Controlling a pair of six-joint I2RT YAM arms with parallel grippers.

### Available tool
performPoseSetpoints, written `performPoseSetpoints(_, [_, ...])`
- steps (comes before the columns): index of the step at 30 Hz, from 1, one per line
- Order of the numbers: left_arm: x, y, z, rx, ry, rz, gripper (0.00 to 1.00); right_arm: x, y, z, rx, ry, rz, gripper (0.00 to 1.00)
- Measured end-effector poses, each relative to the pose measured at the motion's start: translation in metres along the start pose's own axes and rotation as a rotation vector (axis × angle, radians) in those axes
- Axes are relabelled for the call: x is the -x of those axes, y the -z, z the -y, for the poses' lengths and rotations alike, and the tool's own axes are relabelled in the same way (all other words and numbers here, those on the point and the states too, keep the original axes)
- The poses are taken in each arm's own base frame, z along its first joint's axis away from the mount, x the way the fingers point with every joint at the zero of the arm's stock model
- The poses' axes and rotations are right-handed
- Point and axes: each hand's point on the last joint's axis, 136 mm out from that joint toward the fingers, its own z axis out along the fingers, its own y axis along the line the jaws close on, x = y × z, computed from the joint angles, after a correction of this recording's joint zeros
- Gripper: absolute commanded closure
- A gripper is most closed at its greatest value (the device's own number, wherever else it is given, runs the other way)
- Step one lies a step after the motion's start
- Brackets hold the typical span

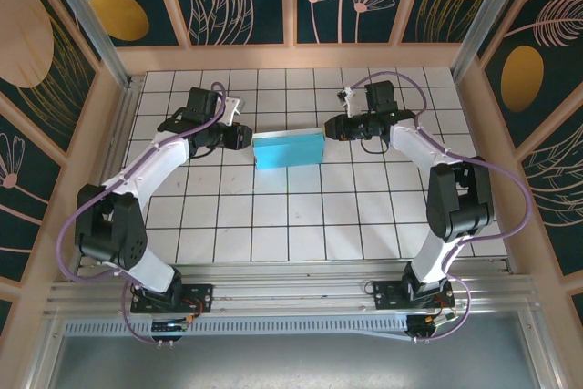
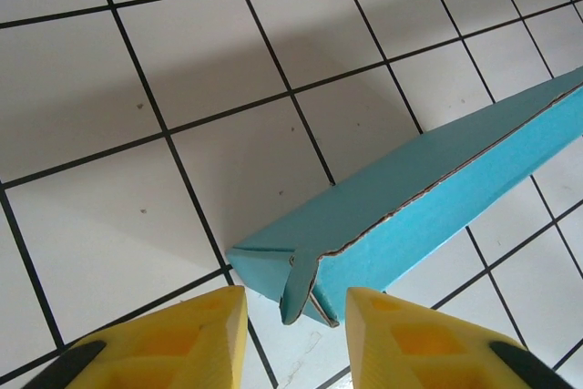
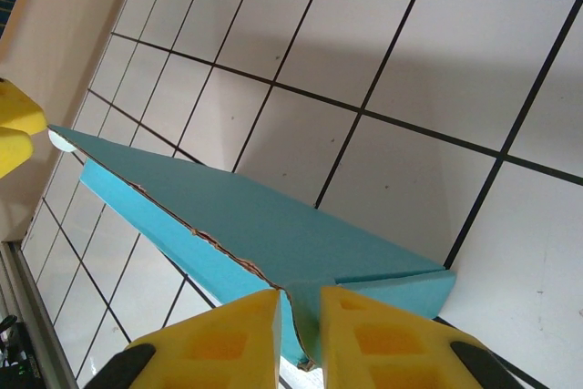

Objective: Fold the paper box

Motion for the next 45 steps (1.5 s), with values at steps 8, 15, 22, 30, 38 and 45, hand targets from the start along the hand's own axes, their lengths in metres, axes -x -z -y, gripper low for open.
performPoseSetpoints(8, [-0.0034,-0.0081,-0.0020,-0.007,0.008,-0.016,0.76,-0.0002,-0.0003,-0.0006,0.001,0.002,-0.001,0.85])
performPoseSetpoints(15, [-0.0020,-0.0087,0.0010,-0.025,0.011,-0.011,0.84,0.0039,0.0000,-0.0044,0.005,0.014,0.003,0.88])
performPoseSetpoints(22, [-0.0019,-0.0086,0.0031,-0.037,0.016,-0.012,0.92,0.0040,-0.0001,-0.0046,0.005,0.016,0.003,0.90])
performPoseSetpoints(30, [-0.0019,-0.0086,0.0041,-0.043,0.020,-0.012,0.93,0.0041,-0.0012,-0.0030,-0.012,0.022,0.002,0.83])
performPoseSetpoints(38, [-0.0016,-0.0091,0.0055,-0.052,0.030,-0.009,0.93,0.0024,-0.0047,-0.0014,-0.019,0.026,-0.009,0.90])
performPoseSetpoints(45, [-0.0013,-0.0103,0.0048,-0.053,0.042,-0.002,0.93,0.0029,-0.0057,-0.0017,-0.029,0.038,-0.008,0.92])
